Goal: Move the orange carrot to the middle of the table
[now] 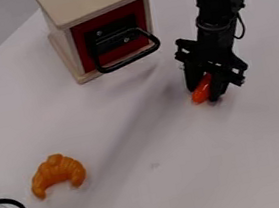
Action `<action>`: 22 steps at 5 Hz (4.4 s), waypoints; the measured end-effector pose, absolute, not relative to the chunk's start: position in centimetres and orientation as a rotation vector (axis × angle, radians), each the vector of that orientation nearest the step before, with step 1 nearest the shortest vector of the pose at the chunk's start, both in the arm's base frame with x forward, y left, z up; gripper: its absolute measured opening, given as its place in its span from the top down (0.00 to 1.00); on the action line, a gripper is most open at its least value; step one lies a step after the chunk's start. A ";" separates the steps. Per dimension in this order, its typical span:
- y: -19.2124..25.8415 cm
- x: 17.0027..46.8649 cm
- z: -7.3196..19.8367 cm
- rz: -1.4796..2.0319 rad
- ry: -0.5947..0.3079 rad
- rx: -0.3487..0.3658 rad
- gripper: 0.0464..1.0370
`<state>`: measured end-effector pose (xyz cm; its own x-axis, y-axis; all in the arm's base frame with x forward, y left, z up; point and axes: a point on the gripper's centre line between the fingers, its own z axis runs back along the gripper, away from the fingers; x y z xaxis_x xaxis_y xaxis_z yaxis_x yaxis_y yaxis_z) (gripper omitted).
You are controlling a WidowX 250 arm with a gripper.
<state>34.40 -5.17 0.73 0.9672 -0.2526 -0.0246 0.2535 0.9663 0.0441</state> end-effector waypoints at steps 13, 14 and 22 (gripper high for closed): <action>10.6 26.9 1.1 0.634 0.075 -0.122 0.54; 10.1 26.9 0.5 0.638 0.073 -0.135 0.54; 5.0 25.8 11.5 0.435 -0.292 -0.020 0.05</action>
